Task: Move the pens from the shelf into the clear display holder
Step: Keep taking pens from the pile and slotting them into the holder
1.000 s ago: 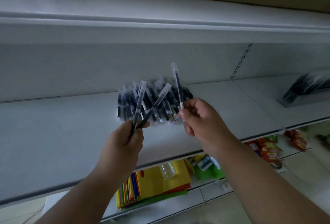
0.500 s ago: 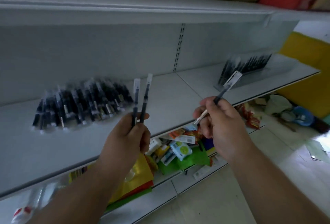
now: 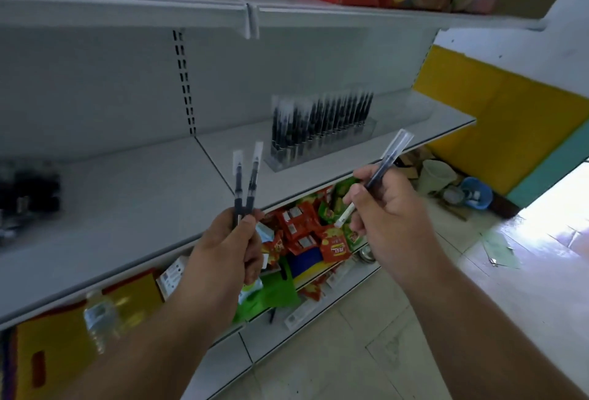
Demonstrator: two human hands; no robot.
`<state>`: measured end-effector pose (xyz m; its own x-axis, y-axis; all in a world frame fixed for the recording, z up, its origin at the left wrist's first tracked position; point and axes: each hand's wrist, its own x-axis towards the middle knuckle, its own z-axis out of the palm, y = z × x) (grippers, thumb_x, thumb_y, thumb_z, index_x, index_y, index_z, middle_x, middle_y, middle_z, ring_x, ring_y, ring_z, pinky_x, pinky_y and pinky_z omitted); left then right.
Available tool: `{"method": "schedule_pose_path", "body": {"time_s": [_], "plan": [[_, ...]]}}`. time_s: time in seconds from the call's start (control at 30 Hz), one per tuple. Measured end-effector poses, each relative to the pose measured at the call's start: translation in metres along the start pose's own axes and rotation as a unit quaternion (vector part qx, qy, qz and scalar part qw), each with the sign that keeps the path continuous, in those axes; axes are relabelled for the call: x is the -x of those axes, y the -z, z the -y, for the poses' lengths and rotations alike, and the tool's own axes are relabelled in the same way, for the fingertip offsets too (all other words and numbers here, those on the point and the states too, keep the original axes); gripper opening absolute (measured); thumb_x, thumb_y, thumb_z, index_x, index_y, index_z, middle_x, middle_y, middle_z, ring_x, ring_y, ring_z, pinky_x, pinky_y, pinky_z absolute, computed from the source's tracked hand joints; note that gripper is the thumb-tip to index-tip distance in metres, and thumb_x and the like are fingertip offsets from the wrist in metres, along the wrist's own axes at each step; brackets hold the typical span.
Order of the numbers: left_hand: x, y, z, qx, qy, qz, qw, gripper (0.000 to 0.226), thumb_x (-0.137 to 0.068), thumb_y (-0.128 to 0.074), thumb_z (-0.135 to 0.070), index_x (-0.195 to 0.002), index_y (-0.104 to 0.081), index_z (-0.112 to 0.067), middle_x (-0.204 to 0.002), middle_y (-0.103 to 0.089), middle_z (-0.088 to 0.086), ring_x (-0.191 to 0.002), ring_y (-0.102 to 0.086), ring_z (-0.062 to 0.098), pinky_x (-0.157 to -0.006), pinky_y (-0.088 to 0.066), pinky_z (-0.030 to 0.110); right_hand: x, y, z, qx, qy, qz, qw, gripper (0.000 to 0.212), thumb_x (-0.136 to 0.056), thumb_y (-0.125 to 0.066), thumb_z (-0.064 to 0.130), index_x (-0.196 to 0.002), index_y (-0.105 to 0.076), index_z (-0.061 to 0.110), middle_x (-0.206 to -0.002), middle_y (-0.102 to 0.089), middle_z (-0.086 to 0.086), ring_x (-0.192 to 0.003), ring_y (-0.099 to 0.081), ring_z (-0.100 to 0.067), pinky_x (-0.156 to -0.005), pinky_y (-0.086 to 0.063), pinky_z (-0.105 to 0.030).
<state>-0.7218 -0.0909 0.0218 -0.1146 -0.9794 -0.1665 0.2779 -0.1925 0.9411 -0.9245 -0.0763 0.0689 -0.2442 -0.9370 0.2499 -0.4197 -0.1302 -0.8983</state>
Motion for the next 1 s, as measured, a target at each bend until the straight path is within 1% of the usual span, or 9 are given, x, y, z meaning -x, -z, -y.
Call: {"method": "schedule_pose_path", "body": {"time_s": [0.1,0.17,0.3,0.47,0.57,0.67,0.8,0.9,1.0], "plan": [[-0.022,-0.014,0.004,-0.040,-0.028,-0.002,0.999,0.025,-0.105,-0.038,-0.011,-0.115,-0.059,-0.021,-0.062,-0.043,0.003,-0.049,-0.033,0.016,-0.048,-0.028,0.030,-0.019,0.006,-0.019,0.004,-0.001,-0.023,1.000,0.013,-0.098,-0.054,0.020,-0.102,-0.052,0.033,-0.086,-0.068,0.003,-0.063,-0.064,-0.013,-0.065,-0.054,-0.033],[-0.040,-0.023,0.003,-0.030,-0.024,-0.009,0.999,0.026,-0.103,-0.037,-0.006,-0.112,-0.058,-0.018,-0.069,-0.049,0.006,-0.048,-0.035,0.017,-0.048,-0.029,0.029,-0.029,0.007,-0.029,0.005,-0.006,-0.039,0.999,0.007,-0.101,-0.048,0.028,-0.098,-0.054,0.028,-0.083,-0.069,0.001,-0.064,-0.066,-0.017,-0.063,-0.053,-0.036],[-0.082,-0.048,-0.004,0.027,0.003,-0.007,1.000,0.019,-0.102,-0.036,-0.004,-0.093,-0.052,-0.011,-0.063,-0.037,0.002,-0.046,-0.022,0.014,-0.044,-0.016,0.028,-0.058,0.014,-0.041,0.048,-0.008,-0.044,0.998,0.032,-0.100,-0.038,0.047,-0.091,-0.058,0.025,-0.078,-0.069,-0.001,-0.065,-0.067,-0.017,-0.064,-0.054,-0.047],[-0.107,-0.065,0.001,0.035,-0.006,-0.022,0.999,0.030,-0.104,-0.041,-0.013,-0.075,-0.042,-0.019,-0.062,-0.022,0.001,-0.051,-0.013,0.015,-0.045,-0.011,0.029,-0.099,0.018,-0.063,0.063,-0.002,-0.032,0.998,0.007,-0.098,-0.054,0.031,-0.092,-0.059,0.032,-0.077,-0.067,0.012,-0.072,-0.068,-0.008,-0.073,-0.057,-0.050],[-0.115,-0.066,0.003,0.030,-0.023,-0.060,0.997,0.028,-0.104,-0.041,-0.014,-0.076,-0.039,-0.018,-0.063,-0.020,0.001,-0.051,-0.013,0.014,-0.044,-0.012,0.029,-0.128,0.014,-0.072,0.063,0.052,-0.024,0.996,0.005,-0.095,-0.061,0.029,-0.095,-0.056,0.032,-0.080,-0.066,0.008,-0.075,-0.068,-0.017,-0.070,-0.056,-0.050],[-0.125,-0.074,0.007,0.030,-0.059,-0.107,0.992,0.019,-0.104,-0.041,-0.013,-0.085,-0.041,-0.014,-0.070,-0.013,0.007,-0.058,-0.008,0.020,-0.044,-0.012,0.029,-0.166,0.012,-0.072,0.062,0.115,-0.006,0.991,0.007,-0.097,-0.058,0.028,-0.096,-0.057,0.021,-0.080,-0.066,0.009,-0.077,-0.067,-0.011,-0.071,-0.056,-0.045],[-0.127,-0.089,0.016,0.068,-0.085,-0.186,0.976,0.016,-0.102,-0.042,-0.010,-0.087,-0.041,-0.014,-0.071,-0.013,0.006,-0.060,-0.008,0.020,-0.046,-0.012,0.029,-0.220,0.006,-0.066,0.072,0.212,0.053,0.973,0.020,-0.100,-0.053,0.028,-0.091,-0.051,0.010,-0.075,-0.061,-0.009,-0.074,-0.066,-0.027,-0.063,-0.053,-0.046],[-0.124,-0.103,0.023,0.094,-0.113,-0.239,0.960,0.017,-0.100,-0.046,-0.009,-0.085,-0.042,-0.014,-0.065,-0.021,-0.001,-0.060,-0.011,0.018,-0.044,-0.014,0.027,-0.248,-0.001,-0.066,0.106,0.272,0.107,0.950,0.021,-0.100,-0.051,0.029,-0.091,-0.050,0.011,-0.073,-0.058,-0.002,-0.068,-0.061,-0.018,-0.059,-0.049,-0.035],[-0.119,-0.124,0.035,0.103,-0.121,-0.287,0.945,0.014,-0.099,-0.047,-0.009,-0.085,-0.049,-0.012,-0.063,-0.025,-0.001,-0.052,-0.019,0.013,-0.040,-0.021,0.022,-0.259,-0.008,-0.078,0.158,0.280,0.202,0.925,0.027,-0.101,-0.051,0.029,-0.078,-0.039,0.021,-0.065,-0.042,0.007,-0.056,-0.042,-0.006,-0.050,-0.032,-0.028]]}}
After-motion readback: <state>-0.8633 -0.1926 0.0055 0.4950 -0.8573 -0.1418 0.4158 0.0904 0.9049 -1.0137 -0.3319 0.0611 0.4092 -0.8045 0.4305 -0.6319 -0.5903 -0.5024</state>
